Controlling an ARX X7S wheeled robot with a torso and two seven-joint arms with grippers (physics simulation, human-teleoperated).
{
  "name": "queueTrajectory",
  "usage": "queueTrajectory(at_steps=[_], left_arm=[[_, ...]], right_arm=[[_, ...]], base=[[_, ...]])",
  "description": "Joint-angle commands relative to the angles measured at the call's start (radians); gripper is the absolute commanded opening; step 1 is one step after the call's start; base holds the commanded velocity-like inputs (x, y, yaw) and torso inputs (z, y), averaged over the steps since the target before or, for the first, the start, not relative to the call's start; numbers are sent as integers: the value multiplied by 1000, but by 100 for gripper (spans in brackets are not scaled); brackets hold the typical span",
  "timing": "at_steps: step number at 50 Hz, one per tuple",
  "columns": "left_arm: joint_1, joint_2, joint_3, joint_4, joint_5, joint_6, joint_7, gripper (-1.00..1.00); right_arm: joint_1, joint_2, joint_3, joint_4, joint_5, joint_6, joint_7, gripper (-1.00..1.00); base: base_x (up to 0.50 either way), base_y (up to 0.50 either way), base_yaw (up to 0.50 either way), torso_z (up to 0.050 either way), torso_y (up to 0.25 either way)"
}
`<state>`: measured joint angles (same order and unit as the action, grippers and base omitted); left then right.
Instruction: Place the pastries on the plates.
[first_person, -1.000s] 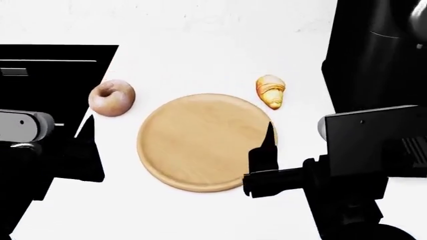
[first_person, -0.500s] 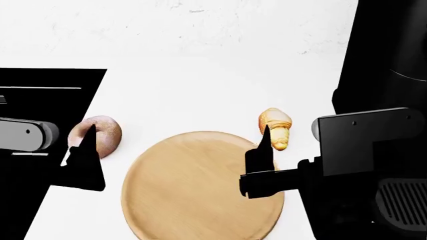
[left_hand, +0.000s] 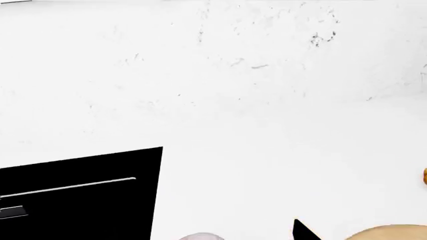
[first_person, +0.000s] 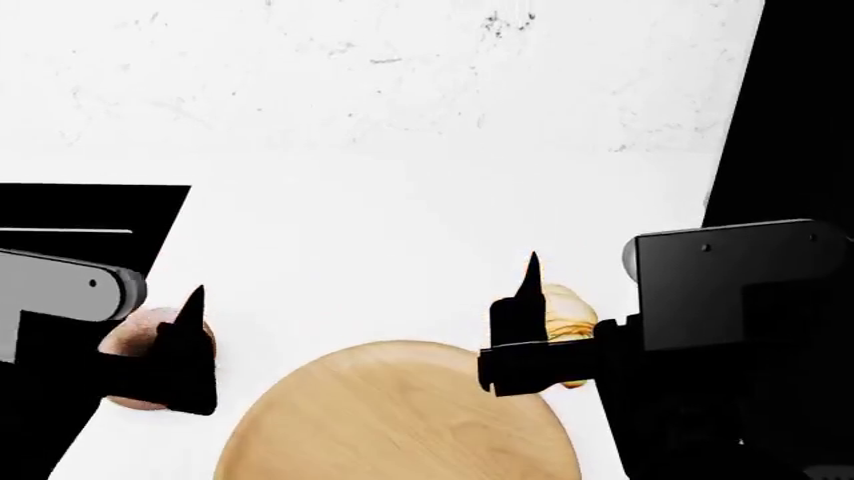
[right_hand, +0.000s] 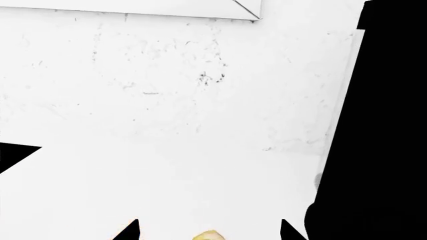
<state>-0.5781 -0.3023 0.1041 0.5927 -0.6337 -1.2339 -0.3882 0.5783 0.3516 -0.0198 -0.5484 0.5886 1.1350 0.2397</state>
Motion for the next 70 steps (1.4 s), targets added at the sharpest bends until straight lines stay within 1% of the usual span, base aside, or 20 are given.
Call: queueTrajectory(at_steps=[1, 8, 12, 13, 16, 19, 28, 33, 37, 39, 46, 57, 58, 65, 70], left_arm=[[-105, -37, 69, -5, -80, -210, 19, 100], [-187, -56, 62, -74, -139, -321, 43, 100], [-192, -93, 136, -128, -118, -274, 61, 100], [-190, -82, 135, -156, -100, -267, 39, 100], [-188, -100, 186, -198, -86, -228, 64, 100], [-189, -104, 212, -236, -71, -202, 74, 100], [-174, -121, 233, -266, -69, -173, 92, 100], [-172, -125, 269, -300, -50, -139, 104, 100], [-176, -134, 277, -310, -48, -129, 114, 100], [-179, -125, 293, -322, -41, -119, 114, 100], [-185, -130, 325, -344, -31, -99, 129, 100], [-184, -137, 330, -352, -28, -99, 121, 100], [-184, -140, 332, -348, -27, -98, 119, -100], [-196, -138, 314, -323, -31, -113, 95, -100], [-194, -136, 277, -291, -45, -128, 74, -100]], right_arm=[[12, -17, 1, 23, 10, 5, 9, 100], [1, -23, 32, 8, 33, 29, 23, 100], [-2, -24, 32, 7, 35, 24, 23, 100], [-2, -26, 34, 8, 35, 26, 26, 100], [-10, -26, 36, 10, 37, 21, 25, 100], [-15, -27, 42, 12, 40, 21, 27, 100], [-30, -33, 38, 21, 39, 2, 28, 100], [-41, -36, 40, 24, 39, -10, 29, 100], [-49, -38, 38, 25, 39, -13, 31, 100], [-47, -38, 39, 25, 41, -13, 32, 100], [-48, -41, 38, 31, 42, -22, 33, 100], [-55, -42, 44, 24, 52, -23, 40, 100], [-55, -42, 44, 23, 53, -23, 40, 100], [-39, -41, 43, 33, 57, -16, 44, 100], [-6, -40, 42, 44, 62, 4, 53, 100]], base=[[0, 0, 0, 0, 0], [0, 0, 0, 0, 0], [0, 0, 0, 0, 0], [0, 0, 0, 0, 0], [0, 0, 0, 0, 0], [0, 0, 0, 0, 0], [0, 0, 0, 0, 0], [0, 0, 0, 0, 0], [0, 0, 0, 0, 0], [0, 0, 0, 0, 0], [0, 0, 0, 0, 0], [0, 0, 0, 0, 0], [0, 0, 0, 0, 0], [0, 0, 0, 0, 0], [0, 0, 0, 0, 0]])
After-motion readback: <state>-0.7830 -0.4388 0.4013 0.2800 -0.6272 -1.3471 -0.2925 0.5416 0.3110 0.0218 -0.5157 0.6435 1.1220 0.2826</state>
